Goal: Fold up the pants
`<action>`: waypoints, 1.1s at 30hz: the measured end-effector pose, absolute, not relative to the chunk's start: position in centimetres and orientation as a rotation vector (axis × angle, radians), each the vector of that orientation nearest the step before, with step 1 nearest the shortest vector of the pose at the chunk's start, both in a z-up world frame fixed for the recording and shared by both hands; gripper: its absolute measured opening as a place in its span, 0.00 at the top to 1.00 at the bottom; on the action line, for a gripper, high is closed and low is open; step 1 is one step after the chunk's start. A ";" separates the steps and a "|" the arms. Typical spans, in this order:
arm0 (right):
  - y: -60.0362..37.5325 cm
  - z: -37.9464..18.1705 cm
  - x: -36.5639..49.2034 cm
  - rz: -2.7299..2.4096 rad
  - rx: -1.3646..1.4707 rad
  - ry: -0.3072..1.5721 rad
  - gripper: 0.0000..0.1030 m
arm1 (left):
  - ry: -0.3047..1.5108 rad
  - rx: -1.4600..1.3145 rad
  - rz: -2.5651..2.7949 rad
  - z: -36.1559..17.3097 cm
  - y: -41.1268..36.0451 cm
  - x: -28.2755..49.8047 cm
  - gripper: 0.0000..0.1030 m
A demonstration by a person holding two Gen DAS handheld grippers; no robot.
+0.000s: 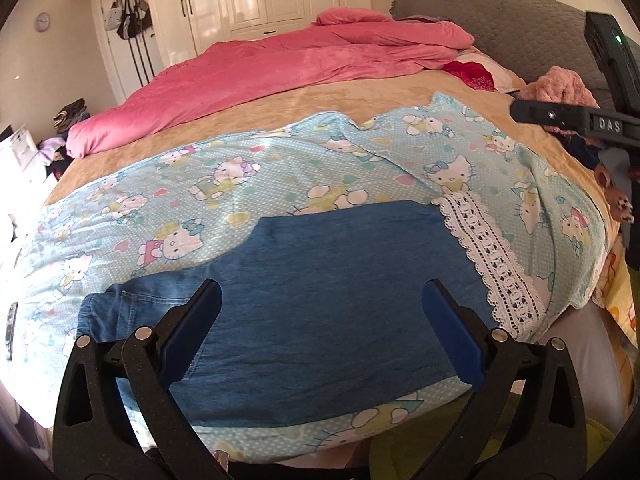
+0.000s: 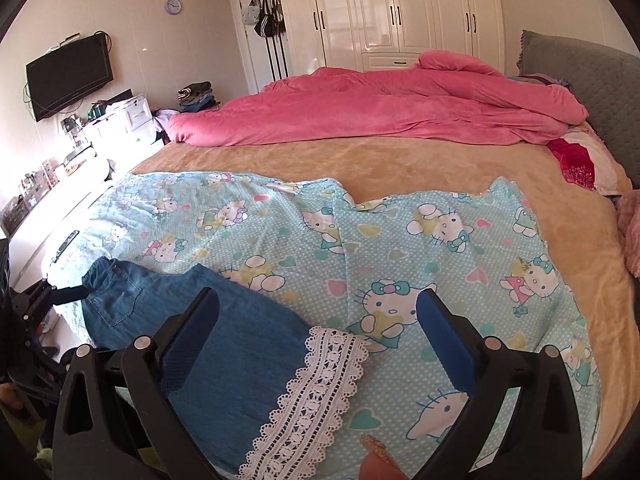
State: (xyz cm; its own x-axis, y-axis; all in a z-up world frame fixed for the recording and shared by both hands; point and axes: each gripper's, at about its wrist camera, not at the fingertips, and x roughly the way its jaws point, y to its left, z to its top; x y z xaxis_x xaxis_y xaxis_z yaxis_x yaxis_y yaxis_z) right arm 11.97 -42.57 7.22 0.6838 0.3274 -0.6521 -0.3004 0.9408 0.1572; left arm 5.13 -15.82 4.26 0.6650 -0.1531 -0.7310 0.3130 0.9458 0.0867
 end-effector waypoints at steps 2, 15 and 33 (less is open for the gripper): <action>-42.8 7.1 12.2 0.355 0.038 0.743 0.04 | 0.807 0.223 -0.280 3.8 -16.6 4.9 0.08; -45.3 2.6 14.8 0.361 0.091 0.879 0.04 | 0.869 0.331 -0.401 -0.9 -21.9 3.2 0.08; -42.7 -6.1 19.0 0.516 0.150 1.108 0.05 | 0.809 0.653 -0.571 -6.7 -29.3 -0.8 0.08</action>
